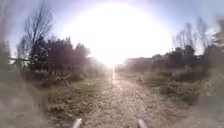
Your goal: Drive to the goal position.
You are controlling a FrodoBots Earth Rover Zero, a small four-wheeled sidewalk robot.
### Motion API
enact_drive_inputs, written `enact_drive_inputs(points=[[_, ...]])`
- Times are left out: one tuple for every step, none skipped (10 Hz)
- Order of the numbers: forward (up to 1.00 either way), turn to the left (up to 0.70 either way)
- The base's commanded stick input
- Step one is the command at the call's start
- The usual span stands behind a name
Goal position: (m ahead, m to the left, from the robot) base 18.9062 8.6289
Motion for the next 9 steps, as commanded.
enact_drive_inputs(points=[[0.5, -0.28], [0.5, 0.0], [0.5, 0.0], [0.5, 0.0], [0.5, 0.0], [0.5, 0.0], [0.5, 0.0], [0.5, 0.0], [0.5, 0.0]])
